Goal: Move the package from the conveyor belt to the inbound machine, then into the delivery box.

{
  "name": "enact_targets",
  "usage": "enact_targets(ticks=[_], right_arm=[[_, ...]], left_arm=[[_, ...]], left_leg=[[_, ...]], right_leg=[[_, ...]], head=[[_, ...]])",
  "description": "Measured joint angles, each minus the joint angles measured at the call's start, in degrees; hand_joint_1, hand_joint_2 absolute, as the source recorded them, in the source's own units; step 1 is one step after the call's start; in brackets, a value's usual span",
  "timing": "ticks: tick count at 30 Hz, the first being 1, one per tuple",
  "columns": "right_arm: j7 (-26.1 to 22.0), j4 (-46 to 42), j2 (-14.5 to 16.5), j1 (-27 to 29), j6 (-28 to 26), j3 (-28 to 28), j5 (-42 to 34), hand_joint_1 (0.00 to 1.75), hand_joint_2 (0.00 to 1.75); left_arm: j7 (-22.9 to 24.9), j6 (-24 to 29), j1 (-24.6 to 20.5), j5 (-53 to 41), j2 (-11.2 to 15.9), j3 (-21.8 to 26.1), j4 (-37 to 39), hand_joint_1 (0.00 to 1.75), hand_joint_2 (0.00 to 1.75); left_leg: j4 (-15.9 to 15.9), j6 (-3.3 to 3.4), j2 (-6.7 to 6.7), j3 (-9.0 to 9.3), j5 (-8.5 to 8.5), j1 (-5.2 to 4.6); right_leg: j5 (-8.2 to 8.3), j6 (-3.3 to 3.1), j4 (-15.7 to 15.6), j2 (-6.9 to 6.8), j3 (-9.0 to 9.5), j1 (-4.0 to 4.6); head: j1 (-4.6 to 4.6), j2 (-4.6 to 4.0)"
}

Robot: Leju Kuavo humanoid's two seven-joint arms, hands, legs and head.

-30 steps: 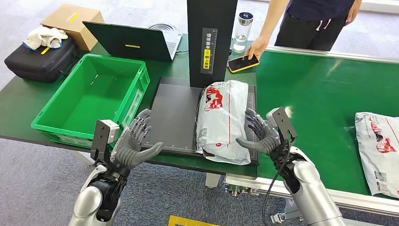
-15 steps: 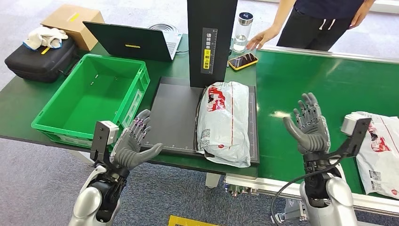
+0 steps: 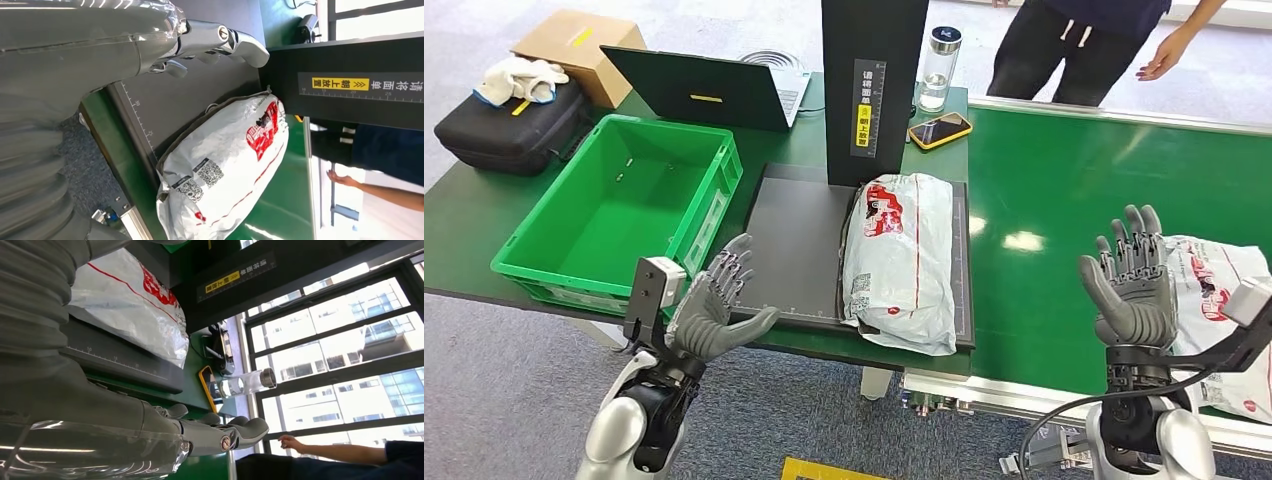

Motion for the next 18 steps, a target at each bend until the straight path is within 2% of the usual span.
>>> enact_targets(ticks=[5,11,14,18], right_arm=[[-0.07,-0.37,0.02,0.11,-0.01,-0.07,-0.07,0.0,1.75],[-0.56,-0.51,0.17,0.1,-0.21,-0.08,-0.37,0.0,1.75],[-0.91,-1.67,0.45,1.05,-0.64,-0.59,-0.62,0.0,1.75],[-1.02,-5.24,1.32,3.92,-1.08,-2.37,-0.37,0.0,1.75]], left_arm=[[0.59,-0.8,-0.25,-0.82,-0.1,-0.64,0.4,0.0,1.75],[1.43,-2.27,-2.71,-4.16,-1.63,-4.19,5.05,0.0,1.75],[1.71,-3.17,-5.31,-5.77,-2.58,-6.38,8.9,0.0,1.75],[1.27,-3.72,-11.1,-8.78,-4.49,-10.45,17.81,0.0,1.75]], left_leg=[[0.0,0.0,0.0,0.0,0.0,0.0],[0.02,0.0,0.0,0.0,0.0,-0.02],[0.05,0.02,-0.08,0.0,0.01,-0.04],[0.06,0.05,-0.3,-0.05,0.03,-0.05]], right_leg=[[0.0,0.0,0.0,0.0,0.0,0.0],[0.01,0.01,-0.02,0.0,0.0,-0.03],[0.01,0.03,-0.04,-0.09,0.01,-0.04],[-0.01,0.05,-0.03,-0.26,0.04,-0.05]], head=[[-0.01,0.0],[0.02,0.0],[0.0,0.0],[0.0,0.0]])
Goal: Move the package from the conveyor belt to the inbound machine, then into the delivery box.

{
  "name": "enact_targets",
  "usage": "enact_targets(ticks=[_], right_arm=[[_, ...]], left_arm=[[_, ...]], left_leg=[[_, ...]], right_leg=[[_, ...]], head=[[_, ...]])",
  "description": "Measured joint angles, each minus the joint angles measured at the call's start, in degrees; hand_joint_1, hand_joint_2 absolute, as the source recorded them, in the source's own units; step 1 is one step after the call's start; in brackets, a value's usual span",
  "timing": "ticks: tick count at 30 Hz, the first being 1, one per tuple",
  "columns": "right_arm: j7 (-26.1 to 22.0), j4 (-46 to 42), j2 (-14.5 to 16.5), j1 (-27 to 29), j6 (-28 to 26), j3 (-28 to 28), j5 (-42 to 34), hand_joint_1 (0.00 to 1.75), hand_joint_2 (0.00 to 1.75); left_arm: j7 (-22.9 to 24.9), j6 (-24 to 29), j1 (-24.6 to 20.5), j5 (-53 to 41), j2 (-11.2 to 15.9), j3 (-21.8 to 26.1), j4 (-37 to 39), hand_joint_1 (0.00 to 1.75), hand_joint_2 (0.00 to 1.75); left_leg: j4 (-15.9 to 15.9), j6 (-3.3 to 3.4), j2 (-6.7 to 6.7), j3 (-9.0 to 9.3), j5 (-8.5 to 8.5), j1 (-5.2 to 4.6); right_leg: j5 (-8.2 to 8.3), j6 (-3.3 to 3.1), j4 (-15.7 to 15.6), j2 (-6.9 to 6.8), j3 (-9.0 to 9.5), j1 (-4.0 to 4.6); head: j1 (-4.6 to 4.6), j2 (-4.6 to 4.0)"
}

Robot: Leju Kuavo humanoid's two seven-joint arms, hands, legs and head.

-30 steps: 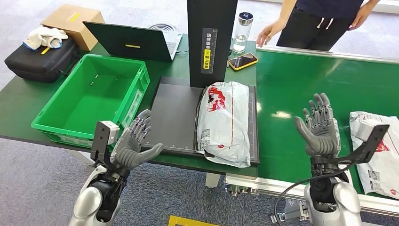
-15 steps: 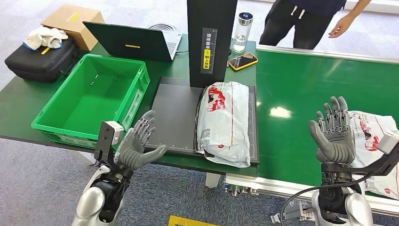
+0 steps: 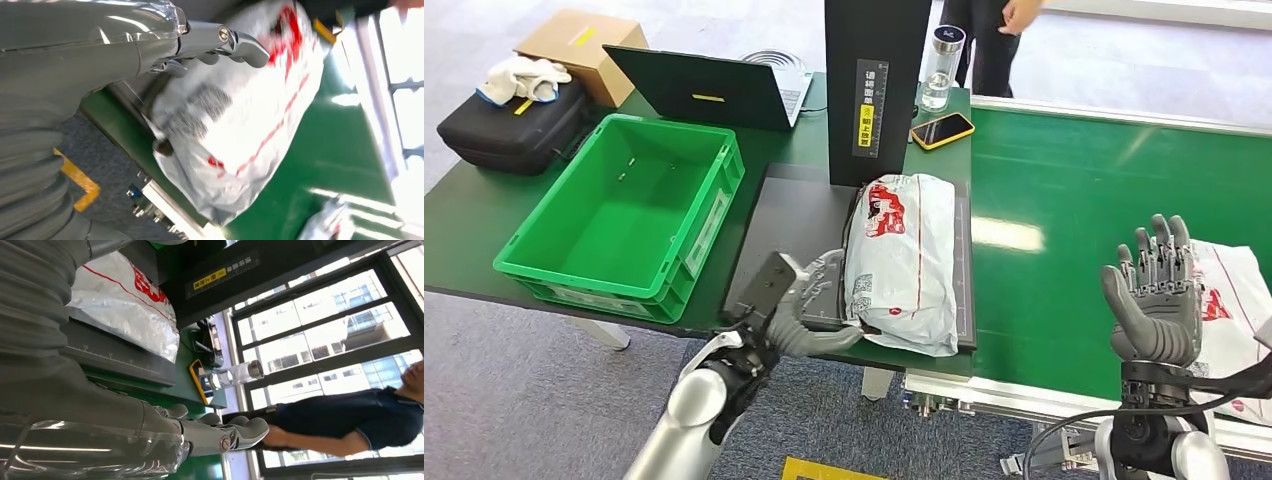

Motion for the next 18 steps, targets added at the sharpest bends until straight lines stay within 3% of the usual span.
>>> enact_targets(ticks=[5,12,18], right_arm=[[0.0,-1.79,0.67,0.83,1.0,-1.0,0.96,0.0,1.75],[-1.69,-2.66,0.87,1.26,0.94,-1.64,3.45,0.0,1.75],[-4.02,-5.08,1.03,2.47,-6.54,-2.31,17.59,0.0,1.75]], left_arm=[[-0.71,1.88,-5.45,-3.32,-2.77,-4.91,10.29,0.0,1.75],[-1.03,5.0,-8.63,-5.58,-5.37,-8.93,17.63,0.0,1.75],[-1.06,7.48,-10.35,-6.59,-6.31,-11.2,20.24,0.0,1.75]], left_leg=[[0.0,0.0,0.03,0.0,0.0,-0.01],[0.0,0.0,0.02,0.0,0.0,-0.02],[-0.01,0.0,0.02,0.01,0.0,-0.01]], right_leg=[[0.0,0.0,0.0,0.04,0.0,-0.02],[0.0,0.0,0.0,0.02,-0.01,-0.02],[0.0,0.0,0.0,0.03,-0.01,-0.02]], head=[[0.01,-0.01],[0.0,0.0],[0.0,0.0]])
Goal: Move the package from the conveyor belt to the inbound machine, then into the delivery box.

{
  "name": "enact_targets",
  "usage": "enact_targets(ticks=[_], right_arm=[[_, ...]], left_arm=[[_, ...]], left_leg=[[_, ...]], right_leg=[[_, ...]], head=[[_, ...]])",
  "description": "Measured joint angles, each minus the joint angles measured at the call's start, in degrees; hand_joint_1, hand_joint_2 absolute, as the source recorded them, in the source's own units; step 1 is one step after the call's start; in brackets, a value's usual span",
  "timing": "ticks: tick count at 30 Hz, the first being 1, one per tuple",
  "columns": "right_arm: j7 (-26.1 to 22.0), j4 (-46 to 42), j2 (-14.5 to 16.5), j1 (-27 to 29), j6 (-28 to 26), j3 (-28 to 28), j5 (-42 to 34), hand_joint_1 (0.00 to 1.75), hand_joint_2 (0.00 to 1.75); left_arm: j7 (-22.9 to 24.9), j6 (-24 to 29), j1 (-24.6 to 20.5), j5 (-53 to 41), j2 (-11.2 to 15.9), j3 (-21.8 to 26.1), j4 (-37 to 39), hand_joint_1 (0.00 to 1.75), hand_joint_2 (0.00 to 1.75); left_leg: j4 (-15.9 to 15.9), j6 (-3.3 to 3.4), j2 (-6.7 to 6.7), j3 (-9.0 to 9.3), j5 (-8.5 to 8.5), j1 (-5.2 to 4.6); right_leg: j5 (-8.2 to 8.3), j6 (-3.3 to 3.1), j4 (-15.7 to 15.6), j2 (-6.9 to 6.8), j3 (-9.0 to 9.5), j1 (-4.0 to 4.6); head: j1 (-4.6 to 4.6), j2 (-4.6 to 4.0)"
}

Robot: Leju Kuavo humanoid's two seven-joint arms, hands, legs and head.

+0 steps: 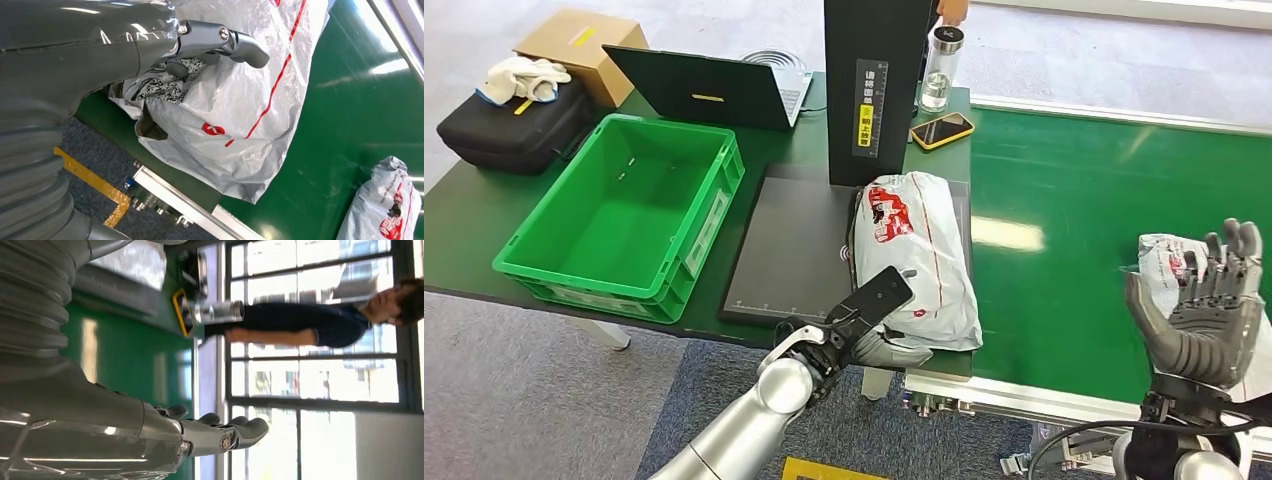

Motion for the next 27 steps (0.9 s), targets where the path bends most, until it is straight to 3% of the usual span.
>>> enact_targets(ticks=[4,27], right_arm=[[-0.29,-1.31,0.1,1.03,-2.15,-0.35,3.65,0.0,1.75],[1.23,-5.28,0.87,6.73,-2.17,-3.11,3.61,0.0,1.75]], left_arm=[[0.14,0.47,-0.27,-0.01,-0.1,-0.69,0.32,0.0,1.75],[0.28,-0.86,-1.91,0.52,-0.92,-1.71,1.69,0.0,1.75]], left_leg=[[0.0,0.0,0.0,0.0,0.0,0.0],[0.0,0.0,0.0,0.02,0.0,0.0]], right_leg=[[0.0,0.0,0.0,0.0,0.0,0.0],[0.0,0.0,0.0,0.0,0.01,0.0]], head=[[0.0,0.0],[-0.01,0.0]])
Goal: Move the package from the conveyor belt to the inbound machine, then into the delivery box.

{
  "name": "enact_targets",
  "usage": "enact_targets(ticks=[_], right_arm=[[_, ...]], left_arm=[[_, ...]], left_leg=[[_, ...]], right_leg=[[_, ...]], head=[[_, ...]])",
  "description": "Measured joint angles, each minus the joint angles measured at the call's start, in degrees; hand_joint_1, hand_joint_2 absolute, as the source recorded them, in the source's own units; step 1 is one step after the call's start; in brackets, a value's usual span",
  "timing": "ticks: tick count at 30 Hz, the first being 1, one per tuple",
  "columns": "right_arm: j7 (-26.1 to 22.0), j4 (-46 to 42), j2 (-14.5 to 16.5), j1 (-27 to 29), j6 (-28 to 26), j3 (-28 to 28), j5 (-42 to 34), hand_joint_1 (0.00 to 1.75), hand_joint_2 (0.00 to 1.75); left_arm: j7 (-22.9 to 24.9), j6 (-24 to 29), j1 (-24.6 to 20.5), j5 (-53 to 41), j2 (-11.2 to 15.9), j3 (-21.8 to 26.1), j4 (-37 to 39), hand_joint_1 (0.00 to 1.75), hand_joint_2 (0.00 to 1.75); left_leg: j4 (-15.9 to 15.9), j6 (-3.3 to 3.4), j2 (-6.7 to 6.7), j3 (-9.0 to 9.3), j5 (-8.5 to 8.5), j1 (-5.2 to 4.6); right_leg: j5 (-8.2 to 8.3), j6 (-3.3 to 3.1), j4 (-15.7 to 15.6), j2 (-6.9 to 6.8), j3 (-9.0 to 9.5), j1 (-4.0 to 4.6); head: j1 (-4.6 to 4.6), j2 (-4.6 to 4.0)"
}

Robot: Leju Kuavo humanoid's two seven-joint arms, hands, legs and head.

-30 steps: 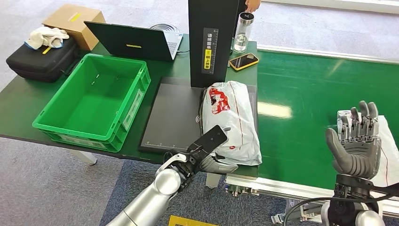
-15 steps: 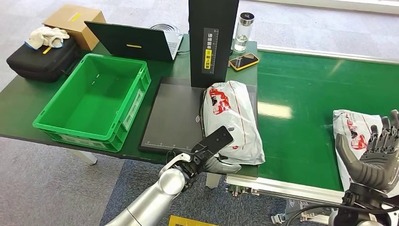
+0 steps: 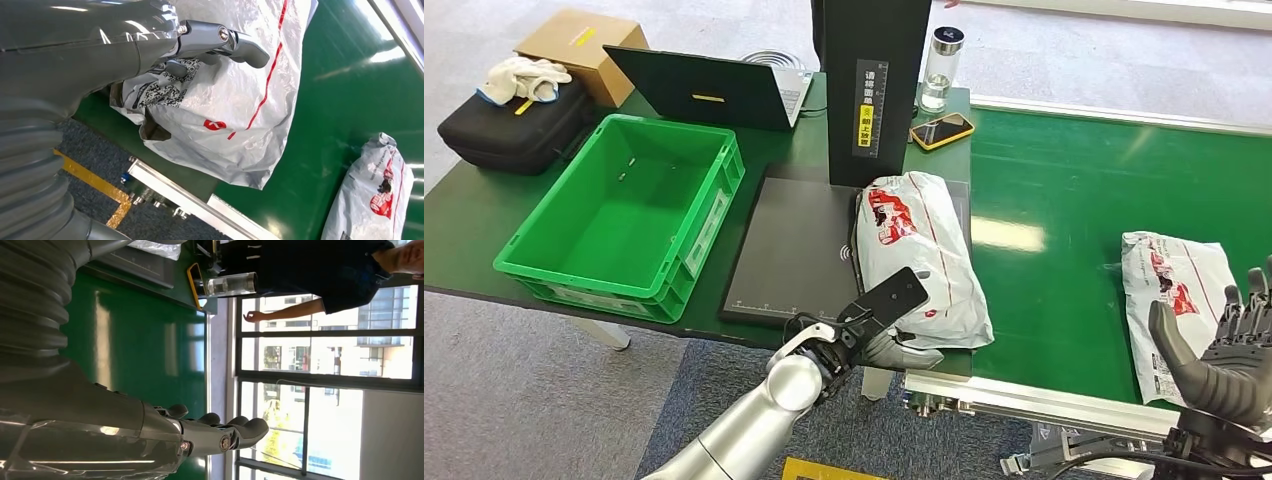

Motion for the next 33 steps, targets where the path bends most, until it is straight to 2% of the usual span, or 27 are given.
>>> enact_targets(ticks=[3,6,8,11,15,20,26,33], right_arm=[[0.26,-0.56,0.05,1.44,0.87,-0.55,-0.04,0.0,1.75],[0.29,-1.21,0.27,2.98,1.93,-1.43,-0.06,0.0,1.75],[0.21,-1.58,0.51,3.69,2.18,-2.04,-0.06,0.0,1.75],[-1.52,-2.33,0.96,4.43,0.46,-3.03,-0.22,0.0,1.75],[-4.45,-4.59,2.64,5.28,-4.19,-4.94,-1.24,0.0,1.75],[-4.51,-6.74,4.93,6.75,-5.84,-8.01,-1.69,0.0,1.75],[-0.34,-5.84,9.02,6.25,-2.38,-16.25,-3.24,0.0,1.75],[1.52,4.06,13.02,3.8,3.31,-28.83,-0.64,0.0,1.75]], left_arm=[[-0.51,1.69,-0.3,-0.23,-0.03,-0.18,0.05,0.0,1.75],[-1.09,7.6,-0.38,-2.78,0.2,-0.31,-1.0,0.0,1.75],[-0.83,11.55,-0.12,-4.93,0.76,-0.45,-3.46,0.0,1.75],[0.41,14.09,0.59,-6.56,1.93,-0.54,-8.99,0.0,1.75],[1.72,14.14,1.4,-6.75,3.19,-0.62,-14.98,0.0,1.75],[2.12,13.69,2.09,-6.5,4.06,-1.03,-17.82,0.0,1.75],[2.22,13.35,2.26,-6.05,4.55,-1.21,-18.64,0.0,1.75],[2.41,12.84,2.36,-5.87,4.64,-2.01,-19.26,0.0,1.75]], left_leg=[[0.0,0.0,-0.01,-0.01,0.0,0.0],[-0.01,0.0,-0.01,-0.03,-0.01,0.0],[-0.01,0.0,-0.01,-0.04,-0.01,0.0],[-0.02,0.0,-0.01,-0.04,0.0,0.0],[-0.03,0.0,-0.01,-0.03,0.0,0.0],[-0.02,0.0,-0.01,-0.03,-0.01,0.0],[-0.03,0.0,-0.02,-0.01,-0.01,0.0],[-0.03,0.0,-0.03,-0.03,-0.01,0.0]], right_leg=[[0.0,0.0,0.0,0.0,0.0,0.0],[0.0,0.0,0.0,0.0,-0.01,0.0],[0.0,0.0,0.0,0.0,-0.02,0.0],[-0.01,0.0,0.0,-0.01,-0.02,0.0],[-0.01,-0.01,0.0,-0.01,-0.01,0.0],[-0.01,0.0,0.0,-0.01,-0.01,0.0],[-0.01,0.0,-0.01,-0.01,0.01,0.0],[-0.01,0.0,0.0,-0.02,0.01,-0.01]], head=[[0.01,0.0],[0.01,0.0],[0.01,0.0],[0.01,0.0],[-0.01,0.0],[0.01,0.0],[0.0,0.0],[0.01,0.0]])
